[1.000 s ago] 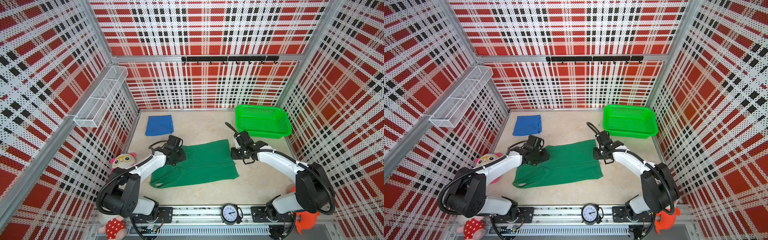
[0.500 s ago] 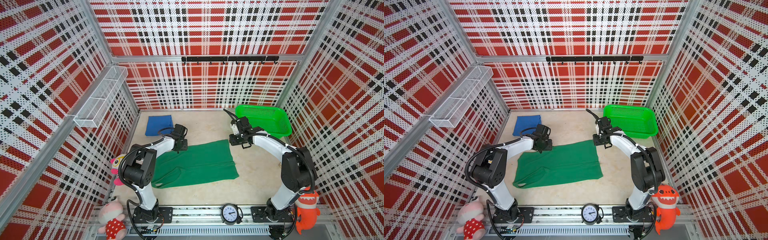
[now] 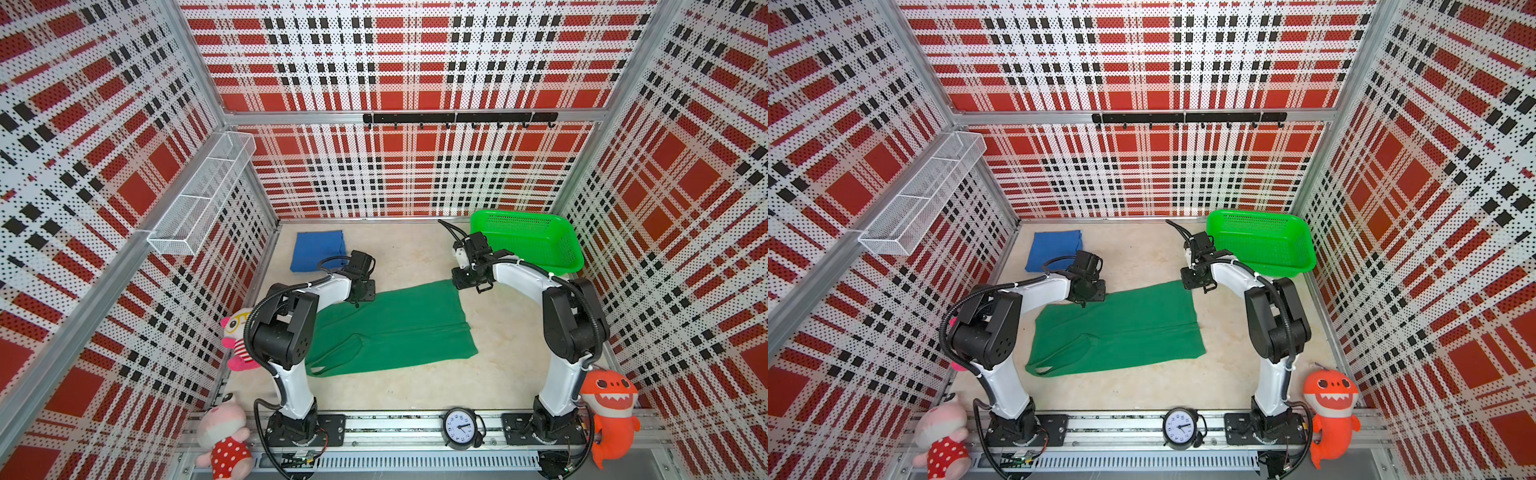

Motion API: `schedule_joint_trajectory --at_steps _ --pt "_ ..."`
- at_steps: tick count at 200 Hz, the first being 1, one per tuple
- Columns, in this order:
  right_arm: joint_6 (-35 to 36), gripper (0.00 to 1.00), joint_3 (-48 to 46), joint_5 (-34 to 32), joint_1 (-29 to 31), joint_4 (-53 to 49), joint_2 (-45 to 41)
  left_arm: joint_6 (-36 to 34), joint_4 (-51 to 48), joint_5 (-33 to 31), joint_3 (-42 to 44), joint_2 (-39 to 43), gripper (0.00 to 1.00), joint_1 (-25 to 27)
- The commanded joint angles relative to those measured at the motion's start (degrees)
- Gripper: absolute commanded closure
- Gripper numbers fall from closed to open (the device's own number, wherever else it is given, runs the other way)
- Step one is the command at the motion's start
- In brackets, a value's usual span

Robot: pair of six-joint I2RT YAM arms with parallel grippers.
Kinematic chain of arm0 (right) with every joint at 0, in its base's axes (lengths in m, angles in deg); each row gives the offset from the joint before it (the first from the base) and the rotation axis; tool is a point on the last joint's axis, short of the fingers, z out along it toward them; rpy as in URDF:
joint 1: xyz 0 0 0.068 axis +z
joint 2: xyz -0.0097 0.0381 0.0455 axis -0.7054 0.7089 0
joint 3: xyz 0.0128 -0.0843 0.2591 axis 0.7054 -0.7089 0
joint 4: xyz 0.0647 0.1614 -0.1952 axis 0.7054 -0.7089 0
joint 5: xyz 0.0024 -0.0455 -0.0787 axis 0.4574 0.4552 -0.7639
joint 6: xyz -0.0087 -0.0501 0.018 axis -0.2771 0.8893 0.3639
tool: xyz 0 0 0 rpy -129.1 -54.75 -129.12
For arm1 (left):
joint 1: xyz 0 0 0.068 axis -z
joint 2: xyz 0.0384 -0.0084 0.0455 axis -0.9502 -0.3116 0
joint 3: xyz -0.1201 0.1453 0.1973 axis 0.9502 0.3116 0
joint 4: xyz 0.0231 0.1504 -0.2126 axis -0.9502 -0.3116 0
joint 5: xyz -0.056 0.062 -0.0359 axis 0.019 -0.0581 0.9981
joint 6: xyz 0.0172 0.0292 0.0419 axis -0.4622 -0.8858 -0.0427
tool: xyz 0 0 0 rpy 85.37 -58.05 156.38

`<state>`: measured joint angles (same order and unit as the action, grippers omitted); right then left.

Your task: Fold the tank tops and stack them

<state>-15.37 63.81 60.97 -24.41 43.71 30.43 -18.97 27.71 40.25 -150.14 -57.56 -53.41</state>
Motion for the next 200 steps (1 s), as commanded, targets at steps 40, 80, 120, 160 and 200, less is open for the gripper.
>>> schedule_joint_trajectory --at_steps 40,80,120,160,200 --pt "1.55 0.64 4.38 -2.05 -0.36 2.71 7.39 1.91 1.74 0.41 0.89 -3.20 0.58 -0.95" --pt "2.00 0.68 6.07 -0.95 -0.40 3.73 10.78 2.06 1.80 0.40 0.55 -3.30 0.73 -1.12" --pt "3.55 0.84 7.27 -0.79 -0.38 4.61 11.66 1.18 0.96 0.23 -1.70 -3.37 0.85 -0.78" --pt "6.38 0.98 7.16 -2.49 -0.34 4.21 9.58 -0.61 -0.26 -1.03 -4.15 -2.64 0.92 0.43" --pt "7.85 0.73 7.35 -2.14 -0.37 3.78 7.47 -0.62 -1.44 -1.31 -5.25 -2.81 0.77 0.55"
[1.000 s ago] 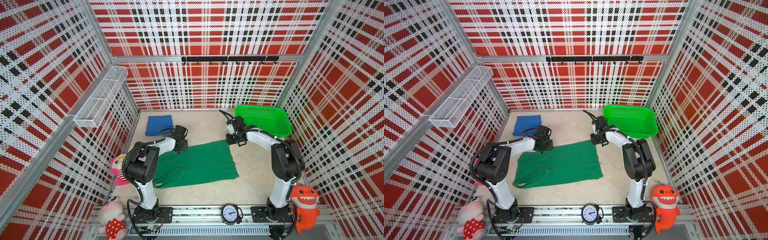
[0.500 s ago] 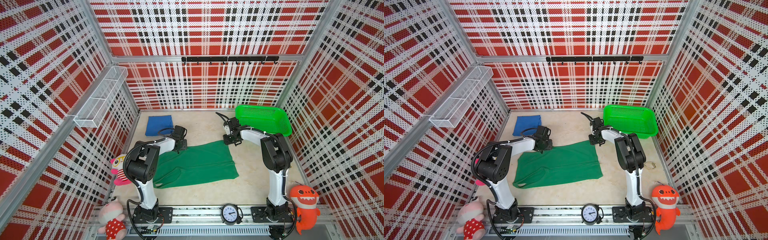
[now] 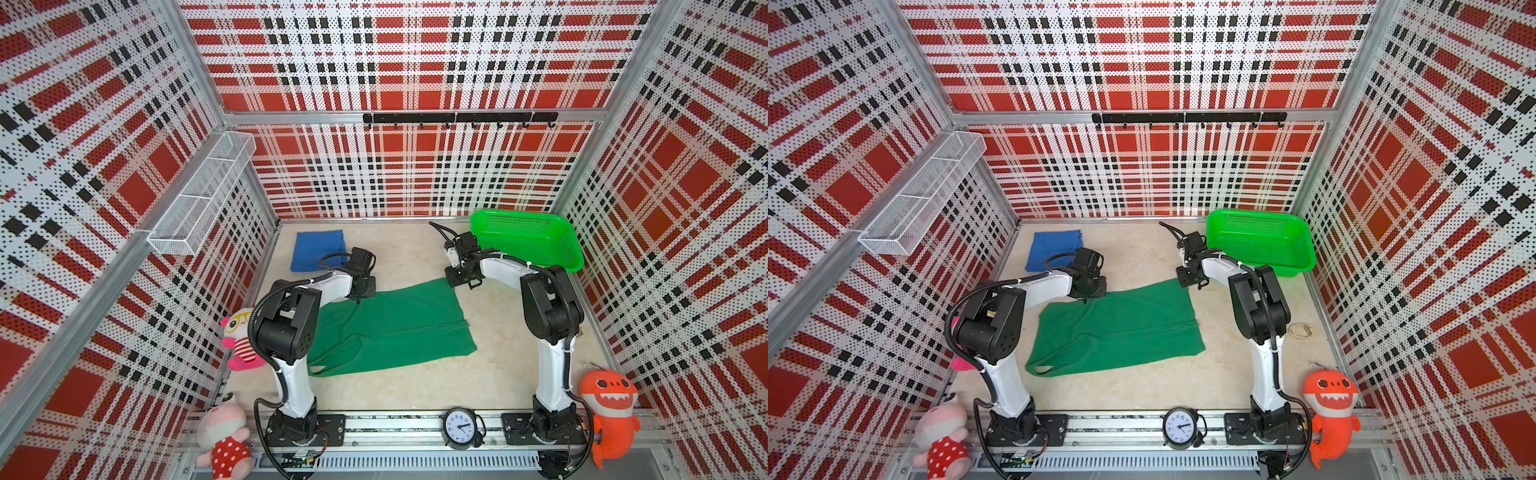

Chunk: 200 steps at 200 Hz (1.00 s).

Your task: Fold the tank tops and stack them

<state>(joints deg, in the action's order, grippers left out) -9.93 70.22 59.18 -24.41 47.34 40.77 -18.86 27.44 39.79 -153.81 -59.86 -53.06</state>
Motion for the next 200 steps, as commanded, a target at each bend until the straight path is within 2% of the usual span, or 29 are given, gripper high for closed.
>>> schedule_joint_trajectory --at_steps 1,13,29,79,109,142,157,181,200 --pt "2.38 0.73 0.95 -0.35 -0.39 0.18 -2.87 -0.69 -1.17 -0.88 -1.57 -0.56 0.76 0.20" --pt "2.22 0.71 1.52 0.06 -0.37 -0.11 -2.72 -0.21 -1.25 -0.70 -1.32 -0.45 0.68 -0.11" --pt "2.01 0.70 1.76 0.83 -0.49 0.24 -2.20 0.38 -1.14 -0.40 -0.85 0.00 0.63 -0.81" --pt "1.42 0.69 2.20 2.75 -0.25 0.89 0.45 0.52 -1.05 -1.25 0.67 0.56 0.61 -2.26" --pt "1.66 0.70 2.89 2.78 0.38 0.56 2.20 0.56 -0.69 -1.00 0.89 -0.23 0.65 -2.28" --pt "1.45 0.76 3.58 2.47 0.38 0.38 2.92 0.36 -0.23 -0.98 0.54 -1.04 0.72 -2.09" --pt "1.56 0.81 4.03 2.23 0.38 0.14 3.10 -0.03 -0.27 -0.93 0.17 -1.37 0.77 -2.00" --pt "1.93 1.00 4.24 0.88 0.38 0.33 2.38 -0.65 -0.35 -0.96 -0.34 -1.34 0.84 -1.66" --pt "2.88 1.00 4.22 -0.82 0.32 0.47 1.00 -1.24 -0.62 -1.39 -0.68 -0.75 0.91 -1.25"
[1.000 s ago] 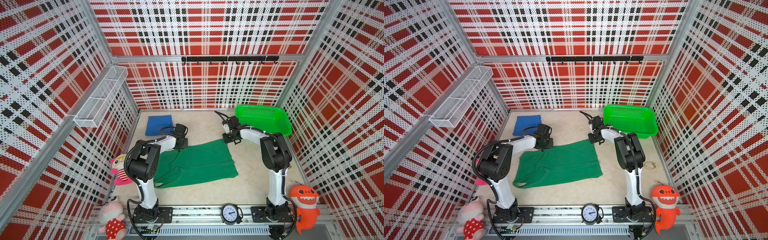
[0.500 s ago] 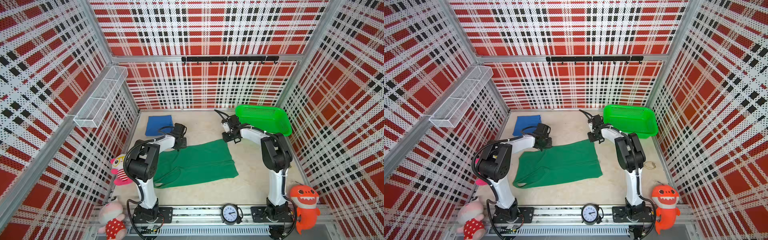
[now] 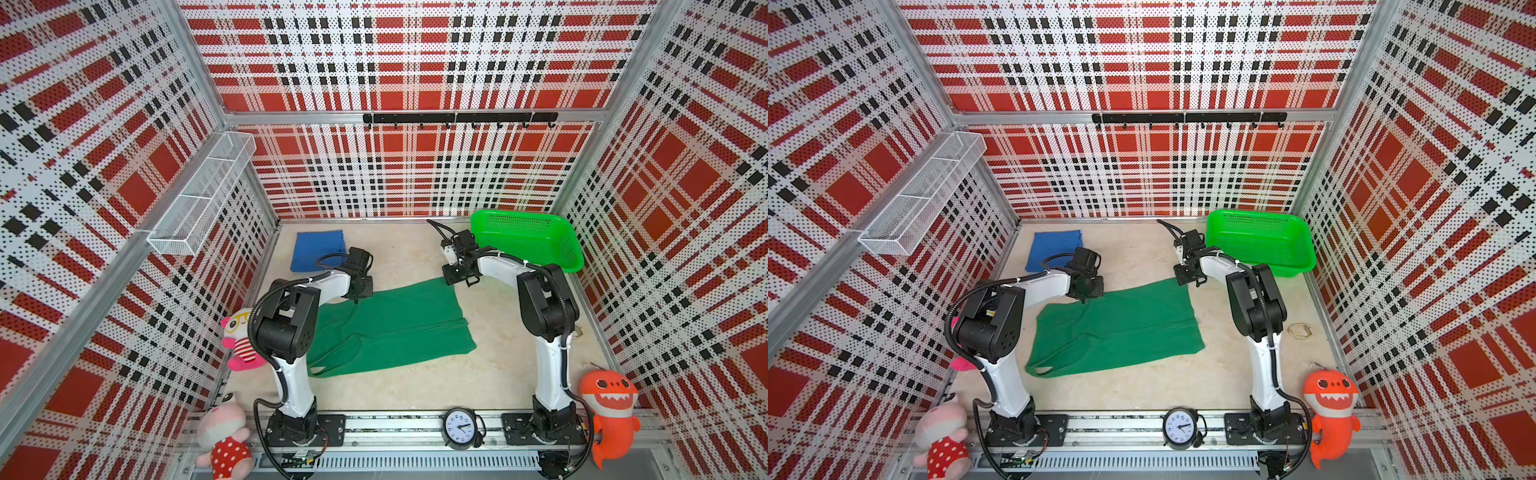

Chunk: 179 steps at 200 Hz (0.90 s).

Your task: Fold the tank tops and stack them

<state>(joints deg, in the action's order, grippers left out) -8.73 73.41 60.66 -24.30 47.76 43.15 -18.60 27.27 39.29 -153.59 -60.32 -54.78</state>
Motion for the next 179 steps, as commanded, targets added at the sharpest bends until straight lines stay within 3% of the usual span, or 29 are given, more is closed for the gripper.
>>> schedule_joint_trajectory --at_steps 1,27,77,131,179 --pt "1.69 1.00 1.03 -2.37 0.20 -0.03 -1.43 -1.52 -0.46 -0.95 -0.91 -0.26 0.92 0.50" --pt "3.60 1.00 0.38 -3.96 0.10 0.15 -3.84 -2.48 -0.80 -2.04 -1.26 1.38 1.00 1.20" --pt "7.07 1.00 -8.01 -3.64 0.08 4.98 -11.81 -1.44 -1.98 -8.73 1.15 7.35 1.00 4.56" --pt "10.27 1.00 -23.32 -0.31 0.21 14.41 -22.13 5.14 -0.05 -16.15 10.56 16.46 1.00 10.47" --pt "9.86 1.00 -34.31 0.33 1.06 16.67 -29.72 16.66 -0.37 -19.60 20.26 24.34 1.00 16.13"
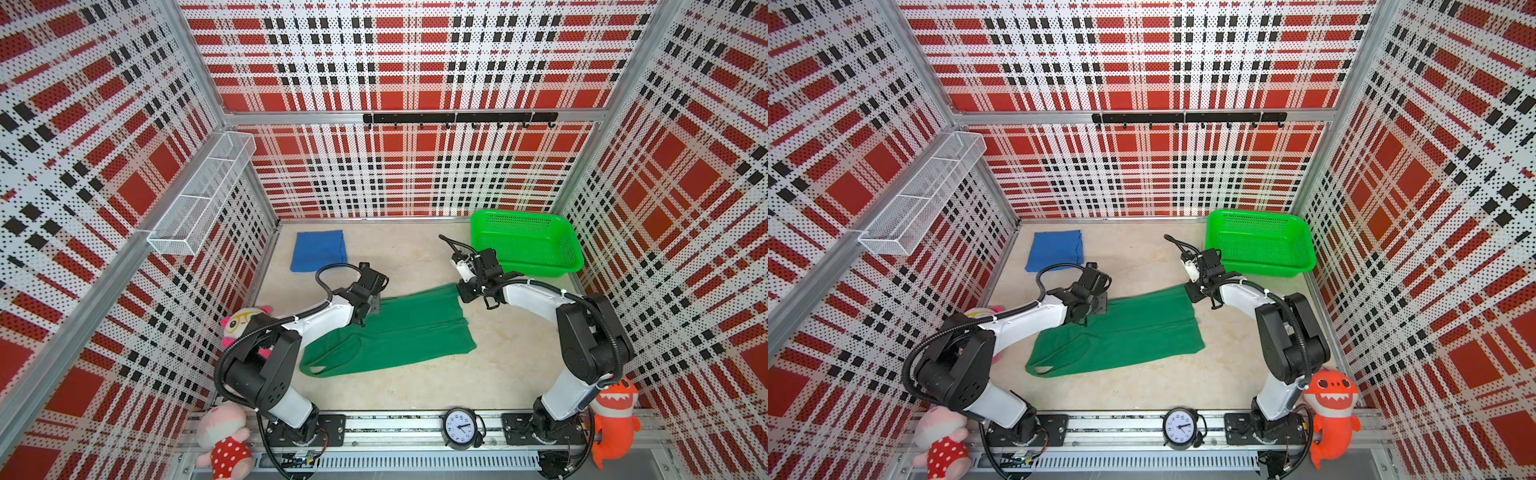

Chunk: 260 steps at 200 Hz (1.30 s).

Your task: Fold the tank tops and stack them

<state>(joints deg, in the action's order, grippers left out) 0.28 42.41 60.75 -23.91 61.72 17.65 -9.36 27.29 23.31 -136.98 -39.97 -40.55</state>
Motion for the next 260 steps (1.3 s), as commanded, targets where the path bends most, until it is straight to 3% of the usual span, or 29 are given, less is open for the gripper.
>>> schedule_joint_trajectory --at_steps 1,51,76,90,105,130,153,176,195,213,260 --pt "0.77 1.00 -3.49 0.22 0.67 2.71 -4.33 7.68 -0.44 -3.64 3.83 4.14 1.00 2.00" --pt "-4.31 0.99 -10.73 1.05 1.55 1.68 -9.88 19.74 -2.57 -2.26 11.66 7.91 0.99 6.47" --pt "-5.85 0.86 -12.53 1.59 1.55 -0.36 -13.12 23.06 -5.05 -1.72 12.33 10.36 0.71 7.03" --pt "-6.17 0.74 -12.42 0.45 1.55 -1.30 -16.01 23.50 -7.81 -2.49 10.85 13.56 0.56 7.08" --pt "-6.56 0.63 -10.75 0.10 1.42 -2.17 -18.24 22.63 -11.49 -3.85 7.93 16.90 0.49 6.33" --pt "-10.30 0.55 -4.28 0.81 1.48 -5.64 -17.01 18.13 -14.10 -3.14 4.15 20.37 0.44 0.41" --pt "-18.97 0.55 0.00 3.89 2.56 -5.01 -12.04 12.18 -12.69 -2.03 3.44 20.71 0.44 -9.84" --pt "-25.45 0.56 0.74 3.75 4.93 -0.80 -6.59 6.82 -7.66 0.24 4.27 18.77 0.44 -19.72" --pt "-29.40 0.57 0.47 3.27 5.35 1.92 -2.97 3.78 -7.00 2.07 3.14 14.90 0.43 -24.89" --pt "-31.42 0.57 0.18 4.35 5.50 4.09 -0.23 1.80 -6.49 3.58 1.66 11.25 0.43 -26.89" --pt "-33.14 0.57 -0.38 4.18 6.43 4.47 3.37 -1.11 -8.85 3.56 -1.59 3.96 0.42 -25.41"
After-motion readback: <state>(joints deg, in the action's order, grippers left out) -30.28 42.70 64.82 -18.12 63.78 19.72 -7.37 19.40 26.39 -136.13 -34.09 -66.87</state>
